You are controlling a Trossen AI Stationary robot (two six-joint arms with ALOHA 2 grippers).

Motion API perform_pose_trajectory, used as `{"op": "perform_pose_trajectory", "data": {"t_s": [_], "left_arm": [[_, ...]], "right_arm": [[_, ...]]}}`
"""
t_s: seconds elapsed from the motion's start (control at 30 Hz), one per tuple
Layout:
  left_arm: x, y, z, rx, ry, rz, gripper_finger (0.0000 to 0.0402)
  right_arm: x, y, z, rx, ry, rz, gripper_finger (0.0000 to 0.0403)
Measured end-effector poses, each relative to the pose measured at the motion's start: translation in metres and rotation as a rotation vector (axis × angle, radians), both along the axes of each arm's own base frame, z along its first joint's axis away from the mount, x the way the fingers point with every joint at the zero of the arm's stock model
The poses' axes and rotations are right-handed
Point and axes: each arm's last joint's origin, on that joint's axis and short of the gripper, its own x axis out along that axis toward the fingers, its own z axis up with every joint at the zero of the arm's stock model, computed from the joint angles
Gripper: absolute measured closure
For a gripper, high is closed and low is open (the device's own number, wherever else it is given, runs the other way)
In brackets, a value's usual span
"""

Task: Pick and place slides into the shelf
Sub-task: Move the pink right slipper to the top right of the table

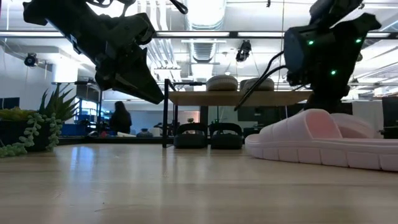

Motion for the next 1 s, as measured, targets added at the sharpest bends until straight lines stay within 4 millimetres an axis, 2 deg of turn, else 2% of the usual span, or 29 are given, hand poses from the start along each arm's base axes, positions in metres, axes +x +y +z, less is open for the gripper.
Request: {"op": "perform_pose_trajectory", "data": {"t_s": [0.27, 0.6, 0.77, 0.9, 1.0], "left_arm": [[0.0, 0.0, 0.0, 0.001, 0.001, 0.0, 0.033], [0.0, 0.0, 0.0, 0.001, 0.0, 0.001, 0.033], [0.0, 0.0, 0.0, 0.001, 0.001, 0.001, 0.033], [0.0, 0.0, 0.0, 0.001, 0.001, 0.001, 0.033], [0.0, 0.0, 0.0, 0.001, 0.001, 0.001, 0.033]], "right_arm": [[0.008, 0.0, -0.002, 0.045, 0.02, 0.104, 0.0379], [0.005, 0.002, -0.003, 0.12, 0.065, 0.118, 0.0262], [0.002, 0.004, 0.001, 0.166, 0.114, 0.112, 0.0226], [0.002, 0.013, 0.01, 0.202, 0.127, 0.1, 0.0216], [0.004, 0.029, 0.024, 0.28, 0.086, 0.15, 0.0217]]}}
